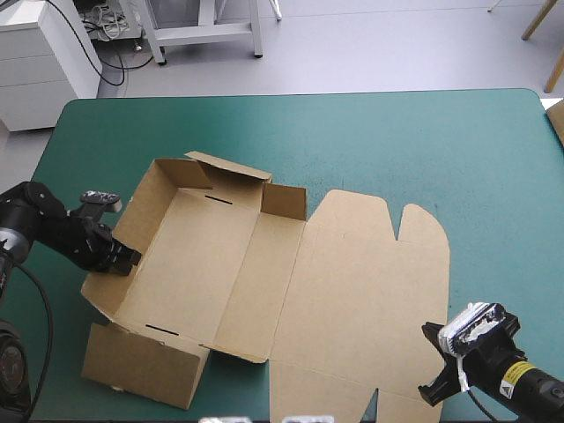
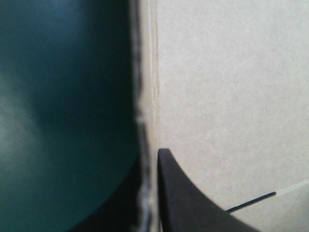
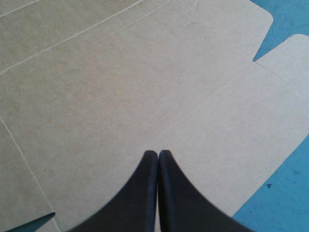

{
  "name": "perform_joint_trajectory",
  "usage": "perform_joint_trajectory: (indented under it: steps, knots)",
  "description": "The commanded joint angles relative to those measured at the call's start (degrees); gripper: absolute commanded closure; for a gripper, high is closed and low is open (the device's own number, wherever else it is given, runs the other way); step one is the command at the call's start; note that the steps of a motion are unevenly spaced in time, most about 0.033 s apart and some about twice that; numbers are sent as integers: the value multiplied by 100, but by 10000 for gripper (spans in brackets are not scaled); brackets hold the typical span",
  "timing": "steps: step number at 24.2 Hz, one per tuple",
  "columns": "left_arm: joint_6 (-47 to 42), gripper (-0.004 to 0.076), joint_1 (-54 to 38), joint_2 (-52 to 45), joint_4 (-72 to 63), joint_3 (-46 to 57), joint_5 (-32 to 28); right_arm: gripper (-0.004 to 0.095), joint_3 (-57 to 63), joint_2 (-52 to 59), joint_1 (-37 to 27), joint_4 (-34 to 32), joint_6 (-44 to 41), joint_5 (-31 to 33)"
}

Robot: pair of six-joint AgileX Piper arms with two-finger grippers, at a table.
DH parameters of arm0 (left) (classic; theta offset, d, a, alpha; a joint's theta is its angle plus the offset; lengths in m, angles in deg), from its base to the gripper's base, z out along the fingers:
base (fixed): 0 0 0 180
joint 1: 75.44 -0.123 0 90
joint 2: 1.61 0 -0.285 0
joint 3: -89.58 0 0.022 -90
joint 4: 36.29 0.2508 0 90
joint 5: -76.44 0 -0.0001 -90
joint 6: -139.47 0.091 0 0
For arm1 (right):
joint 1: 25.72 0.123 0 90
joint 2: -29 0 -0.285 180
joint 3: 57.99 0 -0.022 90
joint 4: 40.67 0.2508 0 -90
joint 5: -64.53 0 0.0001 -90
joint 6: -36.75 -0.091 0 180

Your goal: Fold the box

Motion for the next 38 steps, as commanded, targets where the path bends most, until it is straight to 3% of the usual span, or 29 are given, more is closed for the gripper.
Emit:
perform_joint_trajectory:
  steps: [1, 8, 16, 25, 30, 32, 35, 37, 38]
  knots:
    - [1, 731, 533, -173, 390, -705, -238, 929, -138, -27, -40, 40, 26, -381]
    - [1, 731, 2135, -173, 1980, -1571, -1359, 929, -138, -27, -40, 40, 26, -381]
    - [1, 731, 3585, -173, 3563, -1767, -2737, 930, -138, -27, -40, 243, 26, -381]
    - [-47, 731, 5165, -173, 4683, -1772, -3031, 929, -129, -27, -40, 227, 14, -381]
    - [-1356, 731, 6338, -173, 6197, -1625, -2733, 929, -129, -27, -40, -171, -511, -381]
    - [-2325, 731, 6821, -173, 7335, -1020, -2596, 929, -129, -27, -40, -616, -864, -441]
    - [-3235, 731, 7056, -209, 7754, -377, -2993, 929, -129, -27, -40, -827, -1058, -547]
    - [-3507, 731, 7184, -209, 7751, -239, -3033, 902, -129, -27, -40, -789, -981, -518]
    - [-3630, 731, 7237, -222, 7777, -239, -3005, 827, -129, -27, -40, -775, -937, -444]
